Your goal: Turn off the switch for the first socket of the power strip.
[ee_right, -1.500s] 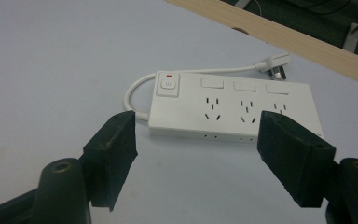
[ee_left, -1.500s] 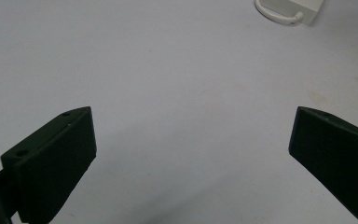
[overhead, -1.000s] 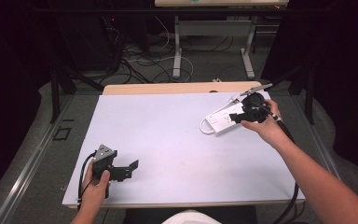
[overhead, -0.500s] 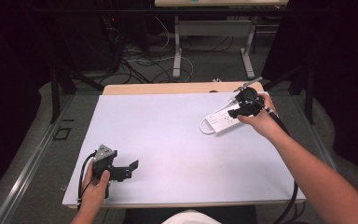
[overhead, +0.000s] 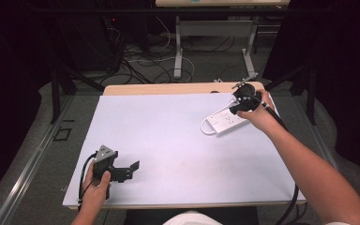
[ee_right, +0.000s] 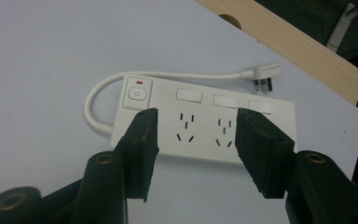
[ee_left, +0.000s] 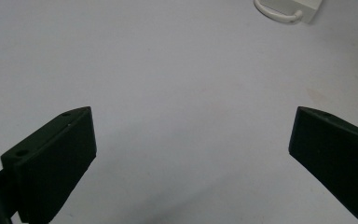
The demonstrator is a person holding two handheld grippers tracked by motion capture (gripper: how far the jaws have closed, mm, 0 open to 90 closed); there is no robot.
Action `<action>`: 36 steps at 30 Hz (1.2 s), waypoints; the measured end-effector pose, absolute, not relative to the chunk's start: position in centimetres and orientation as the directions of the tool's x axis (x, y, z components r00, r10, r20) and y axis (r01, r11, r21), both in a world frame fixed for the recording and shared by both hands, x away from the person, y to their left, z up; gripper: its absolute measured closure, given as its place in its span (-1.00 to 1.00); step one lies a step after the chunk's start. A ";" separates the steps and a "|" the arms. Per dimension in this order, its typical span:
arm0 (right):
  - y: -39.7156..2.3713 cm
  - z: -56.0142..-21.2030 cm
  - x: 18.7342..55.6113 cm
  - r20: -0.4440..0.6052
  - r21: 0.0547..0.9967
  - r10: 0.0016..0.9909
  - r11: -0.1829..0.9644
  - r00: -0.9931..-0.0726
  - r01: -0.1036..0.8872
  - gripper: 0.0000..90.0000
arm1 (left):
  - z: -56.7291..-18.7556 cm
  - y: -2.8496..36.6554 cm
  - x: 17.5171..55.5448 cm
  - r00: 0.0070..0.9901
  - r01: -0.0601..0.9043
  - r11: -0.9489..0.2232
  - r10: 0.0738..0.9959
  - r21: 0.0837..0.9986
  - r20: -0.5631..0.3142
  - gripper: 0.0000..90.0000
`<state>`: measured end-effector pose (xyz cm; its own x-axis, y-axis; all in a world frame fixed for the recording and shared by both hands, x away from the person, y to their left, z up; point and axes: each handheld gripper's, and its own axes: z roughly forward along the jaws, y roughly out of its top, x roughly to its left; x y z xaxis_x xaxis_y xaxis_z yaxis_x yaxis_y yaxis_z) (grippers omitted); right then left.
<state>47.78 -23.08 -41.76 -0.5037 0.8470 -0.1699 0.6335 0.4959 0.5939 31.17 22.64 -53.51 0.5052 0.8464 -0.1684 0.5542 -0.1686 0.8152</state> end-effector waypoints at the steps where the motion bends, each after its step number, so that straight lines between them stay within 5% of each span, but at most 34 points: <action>1: -23.1 -41.7 47.9 -0.170 0.593 0.845 0.498 -0.507 0.632 0.10 | -53.5 22.6 31.2 0.505 0.554 -0.169 0.846 0.815 -0.168 -0.99; 10: -22.9 -42.3 49.2 -0.175 0.587 0.847 0.499 -0.501 0.638 0.12 | -53.5 22.7 31.2 0.505 0.552 -0.167 0.847 0.817 -0.168 -0.99; 36: -22.4 -45.1 52.4 -0.178 0.547 0.876 0.466 -0.448 0.695 0.62 | -53.6 22.6 31.2 0.511 0.554 -0.181 0.844 0.813 -0.160 -0.99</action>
<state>52.44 -22.39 -45.07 -0.4478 0.8762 -0.1780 0.6950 0.4664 0.5472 31.24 22.61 -53.61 0.5113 0.8443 -0.1605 0.5536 -0.1807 0.8130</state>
